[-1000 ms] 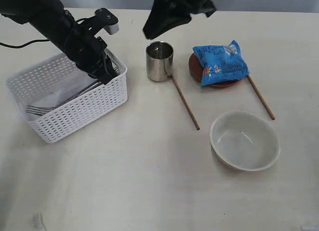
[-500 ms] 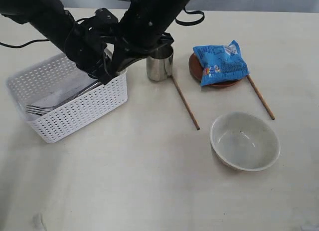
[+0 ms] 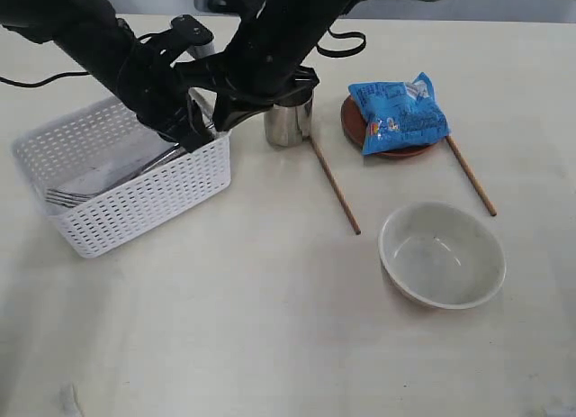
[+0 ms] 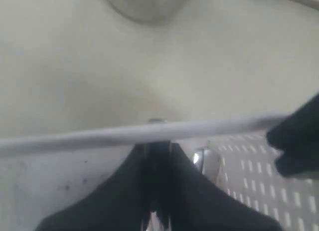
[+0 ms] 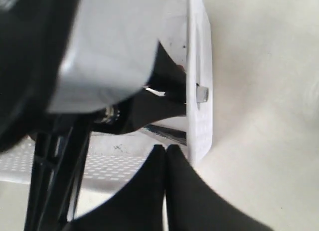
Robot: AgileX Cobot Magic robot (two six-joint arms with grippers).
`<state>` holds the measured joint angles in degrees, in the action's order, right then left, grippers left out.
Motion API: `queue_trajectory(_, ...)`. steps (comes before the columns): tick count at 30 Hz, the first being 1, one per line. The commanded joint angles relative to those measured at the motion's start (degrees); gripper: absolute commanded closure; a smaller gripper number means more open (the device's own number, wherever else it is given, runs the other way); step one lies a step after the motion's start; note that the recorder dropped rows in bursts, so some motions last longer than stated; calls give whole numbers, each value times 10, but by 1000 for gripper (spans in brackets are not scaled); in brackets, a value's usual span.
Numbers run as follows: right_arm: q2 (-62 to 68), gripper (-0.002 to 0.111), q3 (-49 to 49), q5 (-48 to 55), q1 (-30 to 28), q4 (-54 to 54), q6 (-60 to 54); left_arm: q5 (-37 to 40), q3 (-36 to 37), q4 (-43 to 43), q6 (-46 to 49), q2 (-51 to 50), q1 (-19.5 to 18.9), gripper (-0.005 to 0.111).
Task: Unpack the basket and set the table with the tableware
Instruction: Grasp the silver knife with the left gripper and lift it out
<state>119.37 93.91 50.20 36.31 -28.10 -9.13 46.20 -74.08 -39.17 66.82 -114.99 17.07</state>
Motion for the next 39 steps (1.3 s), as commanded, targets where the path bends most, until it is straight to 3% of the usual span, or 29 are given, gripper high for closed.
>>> queue_trajectory(1,-2,109,0,2,-1,72,46,3,-3,31,-29,28,3,107)
queue_trajectory(7,-2,109,0,0,-1,71,47,39,4,93,-69,30,3,107)
queue_trajectory(24,-49,109,0,9,-9,70,39,-7,-8,42,-54,113,3,107)
queue_trajectory(31,-126,109,0,30,-64,73,38,-26,-49,10,-54,159,3,107)
queue_trajectory(35,-169,109,0,55,-97,73,37,-22,-58,-28,-100,184,3,107)
queue_trajectory(37,-190,109,0,68,-114,73,34,3,-58,-61,-149,189,4,107)
queue_trajectory(39,-209,109,0,77,-130,77,33,42,-57,-78,-134,189,17,107)
